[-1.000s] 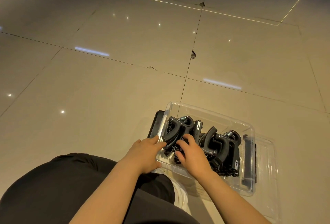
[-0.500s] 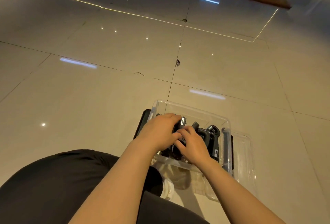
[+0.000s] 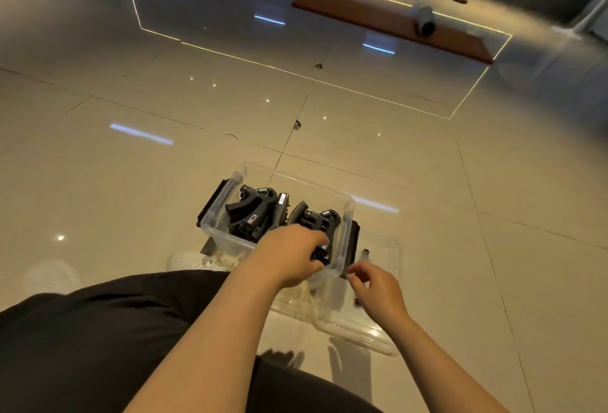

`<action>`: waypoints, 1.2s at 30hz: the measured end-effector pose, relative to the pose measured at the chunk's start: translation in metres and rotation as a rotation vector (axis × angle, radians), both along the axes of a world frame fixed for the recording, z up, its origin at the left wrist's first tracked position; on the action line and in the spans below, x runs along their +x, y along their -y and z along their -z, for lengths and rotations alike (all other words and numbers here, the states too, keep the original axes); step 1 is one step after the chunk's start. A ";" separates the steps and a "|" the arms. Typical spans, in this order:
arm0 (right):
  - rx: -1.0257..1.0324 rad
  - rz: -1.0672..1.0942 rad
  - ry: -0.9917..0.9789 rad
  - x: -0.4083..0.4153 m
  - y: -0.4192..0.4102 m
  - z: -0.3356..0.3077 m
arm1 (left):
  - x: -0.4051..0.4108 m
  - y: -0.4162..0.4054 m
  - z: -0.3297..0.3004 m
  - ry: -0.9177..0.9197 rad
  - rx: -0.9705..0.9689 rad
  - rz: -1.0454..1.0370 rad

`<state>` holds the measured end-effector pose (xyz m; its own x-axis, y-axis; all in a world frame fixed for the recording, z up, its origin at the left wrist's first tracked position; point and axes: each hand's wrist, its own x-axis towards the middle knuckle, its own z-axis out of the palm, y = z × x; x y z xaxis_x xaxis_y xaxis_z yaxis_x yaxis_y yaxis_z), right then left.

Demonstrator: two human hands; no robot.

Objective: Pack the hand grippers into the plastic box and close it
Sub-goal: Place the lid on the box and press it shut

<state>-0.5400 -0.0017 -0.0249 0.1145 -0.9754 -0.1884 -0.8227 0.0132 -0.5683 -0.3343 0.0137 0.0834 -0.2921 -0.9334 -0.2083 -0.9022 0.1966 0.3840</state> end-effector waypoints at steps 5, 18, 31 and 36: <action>-0.044 -0.063 -0.045 -0.057 -0.027 -0.014 | -0.050 -0.040 0.001 -0.027 -0.021 -0.077; -0.222 0.074 0.285 -0.205 -0.068 -0.082 | -0.197 -0.065 -0.074 -0.101 -0.339 -0.122; -0.220 0.118 0.403 -0.262 -0.032 -0.118 | -0.189 0.025 -0.088 0.189 -0.167 0.002; -0.097 0.128 0.242 -0.270 -0.004 -0.086 | -0.172 0.068 -0.039 0.508 -0.258 0.274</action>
